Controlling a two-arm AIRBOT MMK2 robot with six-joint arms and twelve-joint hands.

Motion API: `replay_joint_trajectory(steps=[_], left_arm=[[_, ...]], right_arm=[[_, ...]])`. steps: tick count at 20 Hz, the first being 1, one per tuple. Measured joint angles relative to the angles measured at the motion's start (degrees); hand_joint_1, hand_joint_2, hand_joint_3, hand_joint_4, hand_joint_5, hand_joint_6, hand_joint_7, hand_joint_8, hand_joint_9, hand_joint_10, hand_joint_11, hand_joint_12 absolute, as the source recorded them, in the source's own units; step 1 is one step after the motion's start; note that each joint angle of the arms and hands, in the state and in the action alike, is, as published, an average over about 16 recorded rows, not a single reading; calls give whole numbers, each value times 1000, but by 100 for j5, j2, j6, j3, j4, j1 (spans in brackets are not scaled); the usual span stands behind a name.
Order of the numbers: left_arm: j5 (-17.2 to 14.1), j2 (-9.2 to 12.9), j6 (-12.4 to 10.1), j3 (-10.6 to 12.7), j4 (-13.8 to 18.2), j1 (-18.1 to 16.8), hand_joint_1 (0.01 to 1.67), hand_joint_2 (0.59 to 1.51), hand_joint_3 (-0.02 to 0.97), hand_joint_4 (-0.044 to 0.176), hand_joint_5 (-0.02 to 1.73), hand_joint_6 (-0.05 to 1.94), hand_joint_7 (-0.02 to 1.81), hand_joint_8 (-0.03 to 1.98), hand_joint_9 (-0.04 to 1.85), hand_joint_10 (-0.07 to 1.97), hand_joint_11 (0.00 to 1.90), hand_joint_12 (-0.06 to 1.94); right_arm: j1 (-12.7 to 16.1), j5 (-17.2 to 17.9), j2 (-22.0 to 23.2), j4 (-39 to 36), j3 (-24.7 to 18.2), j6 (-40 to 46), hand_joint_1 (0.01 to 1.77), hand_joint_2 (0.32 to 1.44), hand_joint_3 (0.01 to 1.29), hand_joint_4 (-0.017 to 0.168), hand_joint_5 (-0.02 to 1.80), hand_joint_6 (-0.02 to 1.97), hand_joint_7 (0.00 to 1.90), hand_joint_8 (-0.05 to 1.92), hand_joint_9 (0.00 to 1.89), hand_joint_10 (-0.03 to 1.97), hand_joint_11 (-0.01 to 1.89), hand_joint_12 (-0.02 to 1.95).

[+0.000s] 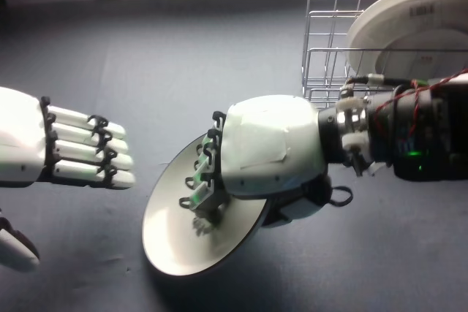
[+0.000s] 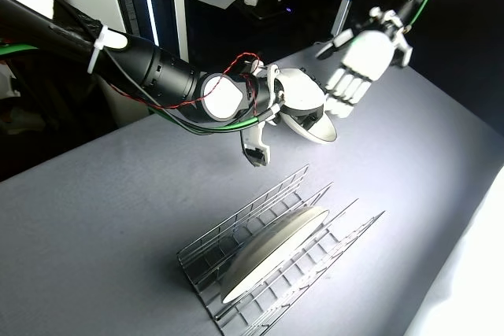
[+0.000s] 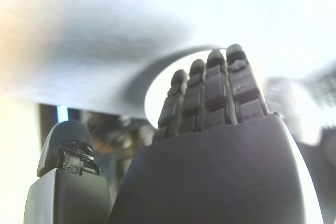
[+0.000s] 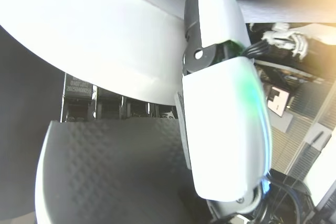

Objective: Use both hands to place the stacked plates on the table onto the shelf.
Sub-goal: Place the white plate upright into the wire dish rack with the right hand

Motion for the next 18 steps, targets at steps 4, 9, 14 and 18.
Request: replay_joint_trajectory(steps=[4,9,14,18], left_arm=[[-46,313,-75,-95,-222,-268,15,1108,14,2,5,19,16,7,21,8,12,9],[-195,661,-215,-212,-438,-527,15,1106,13,2,11,21,17,6,22,9,13,13],[-386,935,-365,-290,-567,-734,15,1108,13,1,16,20,18,6,22,9,13,13],[-547,1054,-474,-338,-567,-838,15,1111,13,2,19,20,20,5,22,9,14,13]], right_arm=[[169,-63,268,260,-248,2,1289,979,13,2,765,1007,832,931,852,1205,826,1178],[383,-178,697,864,-677,-1,1314,1008,13,2,795,1155,860,987,865,1233,802,1198],[562,-314,1142,1635,-1098,-8,1336,1041,13,0,820,1224,875,1018,868,1251,785,1212],[702,-392,1440,2335,-1363,-9,1344,1060,13,-2,825,1200,874,1021,866,1250,774,1215]])
